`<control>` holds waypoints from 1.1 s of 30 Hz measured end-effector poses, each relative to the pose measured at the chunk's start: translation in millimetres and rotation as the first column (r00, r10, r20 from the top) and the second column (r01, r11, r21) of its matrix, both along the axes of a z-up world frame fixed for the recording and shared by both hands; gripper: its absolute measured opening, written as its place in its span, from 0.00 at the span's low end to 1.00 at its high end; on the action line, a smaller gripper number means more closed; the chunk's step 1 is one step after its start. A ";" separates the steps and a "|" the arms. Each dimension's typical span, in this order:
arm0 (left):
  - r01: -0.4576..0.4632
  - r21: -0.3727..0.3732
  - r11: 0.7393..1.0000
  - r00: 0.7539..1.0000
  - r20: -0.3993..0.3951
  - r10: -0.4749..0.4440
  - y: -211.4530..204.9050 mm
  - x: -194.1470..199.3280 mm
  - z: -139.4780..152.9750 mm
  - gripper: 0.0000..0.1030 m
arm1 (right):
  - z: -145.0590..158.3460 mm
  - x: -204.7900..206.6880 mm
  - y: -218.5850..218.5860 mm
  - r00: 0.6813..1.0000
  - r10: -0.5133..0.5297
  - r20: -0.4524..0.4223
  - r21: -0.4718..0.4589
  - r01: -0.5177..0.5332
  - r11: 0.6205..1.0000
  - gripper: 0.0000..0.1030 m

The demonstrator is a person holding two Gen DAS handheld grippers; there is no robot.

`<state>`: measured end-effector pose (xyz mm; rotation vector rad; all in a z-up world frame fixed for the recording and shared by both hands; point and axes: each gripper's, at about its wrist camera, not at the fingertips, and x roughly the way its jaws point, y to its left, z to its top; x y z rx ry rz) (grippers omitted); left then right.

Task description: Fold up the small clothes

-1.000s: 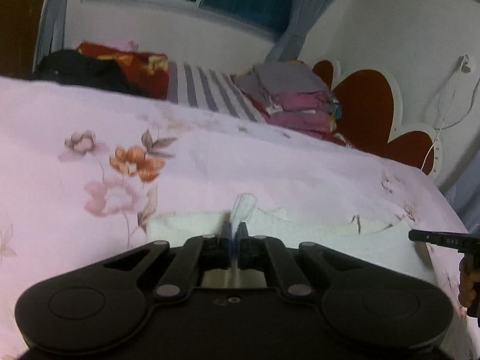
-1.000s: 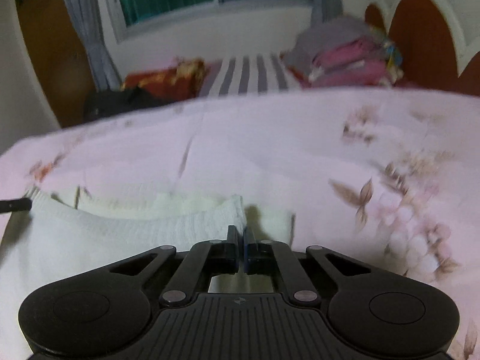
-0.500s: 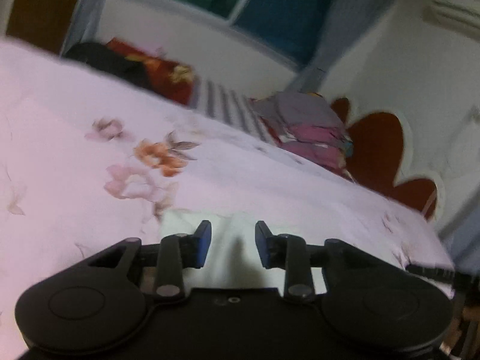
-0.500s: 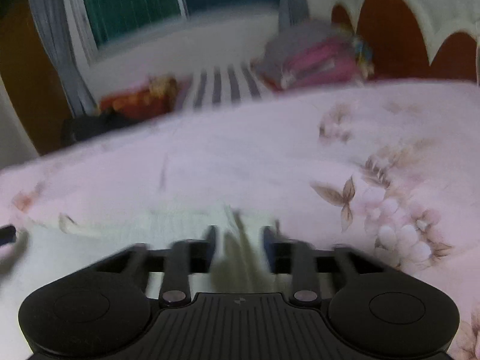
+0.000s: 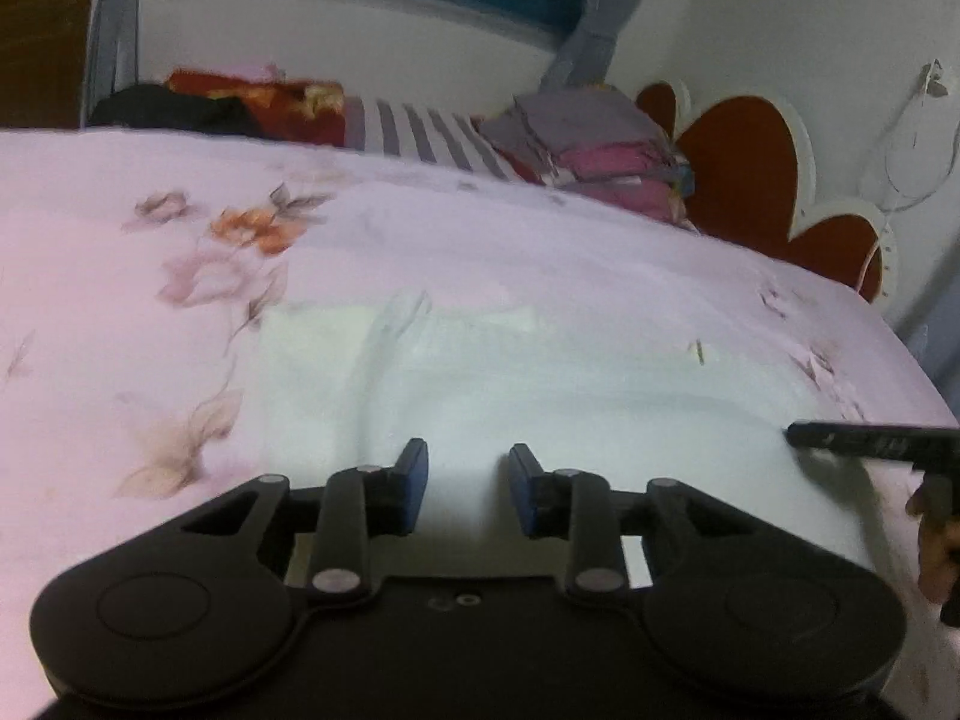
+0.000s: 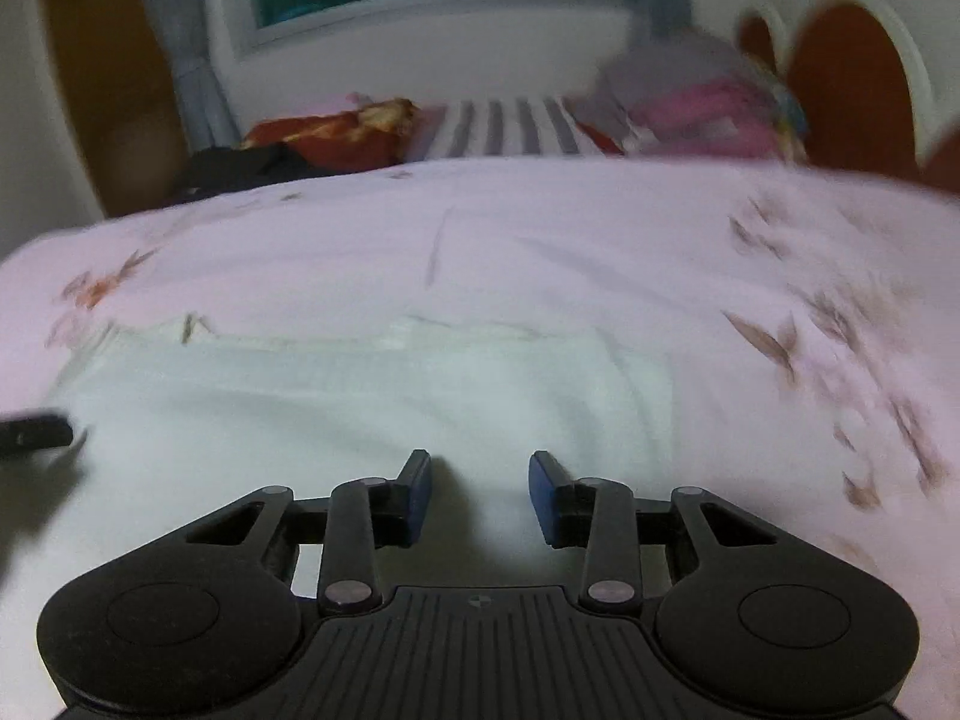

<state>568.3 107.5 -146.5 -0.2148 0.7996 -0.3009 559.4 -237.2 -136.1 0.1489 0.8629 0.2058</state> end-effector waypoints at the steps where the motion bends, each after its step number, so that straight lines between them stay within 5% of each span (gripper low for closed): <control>1: 0.004 -0.011 1.000 1.000 -0.005 -0.004 0.9 -7.5 4.1 0.43 | 9.0 -7.4 -2.3 1.000 0.002 0.011 0.019 -0.002 1.000 0.36; 3: 0.022 0.016 1.000 0.999 0.044 -0.023 -16.5 -23.6 15.5 0.65 | 24.7 -28.8 12.9 0.995 0.069 0.068 0.048 -0.072 0.996 0.36; 4: 0.036 0.037 0.999 0.996 0.080 -0.039 -26.9 -32.3 20.4 0.66 | 28.0 -39.3 27.9 0.989 0.124 0.075 0.060 -0.128 0.990 0.36; 8: 0.100 0.115 0.988 0.990 0.088 -0.111 -74.6 -47.8 11.9 0.60 | 12.5 -65.7 80.0 0.969 0.247 0.023 0.025 -0.247 0.969 0.36; 14: -0.036 0.146 0.989 0.998 0.053 0.028 -37.8 -71.8 6.3 0.56 | 13.3 -74.5 45.0 0.999 0.037 0.037 -0.143 -0.031 0.989 0.36; 16: -0.020 0.095 0.995 0.999 0.047 0.015 -34.8 -88.6 15.6 0.60 | 32.6 -95.2 25.5 0.997 0.027 0.077 -0.014 -0.026 1.000 0.36; 19: 0.041 0.059 0.997 0.996 0.071 -0.045 -54.4 -117.4 22.2 0.61 | 47.0 -120.8 46.5 0.990 0.120 0.073 0.057 -0.124 0.991 0.36; 22: 0.024 0.098 0.995 0.998 0.055 -0.030 -72.2 -135.2 13.9 0.60 | 33.4 -137.1 74.6 0.985 0.170 0.037 0.016 -0.171 0.985 0.36; 25: -0.033 0.091 0.995 0.999 0.022 0.031 -80.3 -146.2 7.0 0.60 | 24.0 -145.9 83.9 0.989 0.146 0.014 0.071 -0.147 0.987 0.34; 28: -0.055 0.111 0.992 0.998 0.017 0.054 -83.3 -149.9 2.1 0.59 | 20.5 -149.8 89.8 0.988 0.155 -0.002 0.058 -0.155 0.986 0.19; 33: -0.073 0.191 0.979 0.997 0.030 0.069 -64.7 -155.7 -4.4 0.59 | 9.4 -163.4 81.2 0.990 0.142 -0.014 0.002 -0.142 0.990 0.19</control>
